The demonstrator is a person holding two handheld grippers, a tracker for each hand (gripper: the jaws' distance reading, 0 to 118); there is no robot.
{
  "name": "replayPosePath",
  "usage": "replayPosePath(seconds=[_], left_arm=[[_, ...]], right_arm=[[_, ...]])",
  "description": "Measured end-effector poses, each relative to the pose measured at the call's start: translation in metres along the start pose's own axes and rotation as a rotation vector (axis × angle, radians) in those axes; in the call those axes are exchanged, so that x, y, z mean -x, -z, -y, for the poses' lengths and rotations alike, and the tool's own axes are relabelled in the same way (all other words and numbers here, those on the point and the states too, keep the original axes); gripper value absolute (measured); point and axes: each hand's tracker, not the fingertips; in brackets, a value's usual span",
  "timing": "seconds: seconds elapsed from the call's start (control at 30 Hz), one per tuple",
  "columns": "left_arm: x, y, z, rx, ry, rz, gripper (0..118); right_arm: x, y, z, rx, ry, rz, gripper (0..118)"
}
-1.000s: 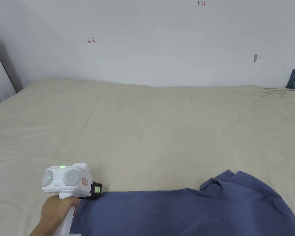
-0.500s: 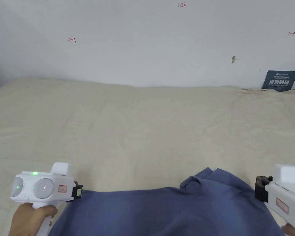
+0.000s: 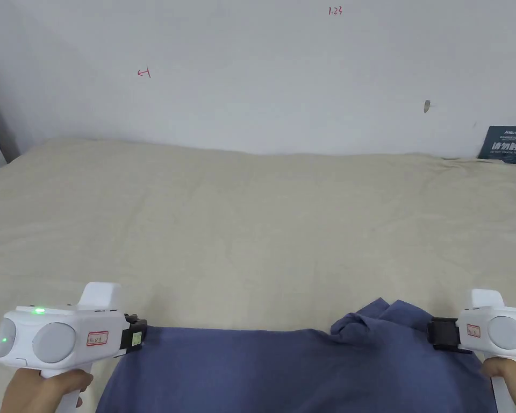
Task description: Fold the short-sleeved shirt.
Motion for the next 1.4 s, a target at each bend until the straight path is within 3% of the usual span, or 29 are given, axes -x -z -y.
replayPosePath(seconds=[0.13,0.17,0.23,0.33,0.4,0.9,1.1,1.4], left_arm=[[-0.001,-0.001,0.002,0.001,-0.008,0.001,1],[-0.001,-0.001,0.003,0.003,-0.008,0.003,1],[-0.002,-0.001,0.004,0.005,-0.008,0.0,1],[-0.004,-0.002,0.007,0.005,-0.009,0.001,1],[-0.004,-0.002,0.009,0.003,-0.012,-0.005,1],[-0.002,-0.053,0.036,-0.052,-0.051,-0.051,1],[0.002,-0.088,0.063,-0.056,-0.066,-0.055,1],[0.006,-0.105,0.131,0.011,-0.076,-0.052,1]], right_arm=[[0.006,0.005,0.002,0.011,-0.001,0.015,85],[0.005,0.005,0.002,0.023,-0.003,0.007,64],[0.006,-0.001,0.007,-0.001,0.02,0.026,1],[-0.005,-0.018,0.014,-0.023,0.073,-0.072,1],[-0.006,-0.035,0.017,-0.082,0.017,-0.011,0],[-0.048,-0.184,0.066,-0.246,-0.006,-0.192,0],[-0.066,-0.228,0.108,-0.254,0.024,-0.233,0],[-0.078,-0.241,0.194,-0.181,0.087,-0.241,0]])
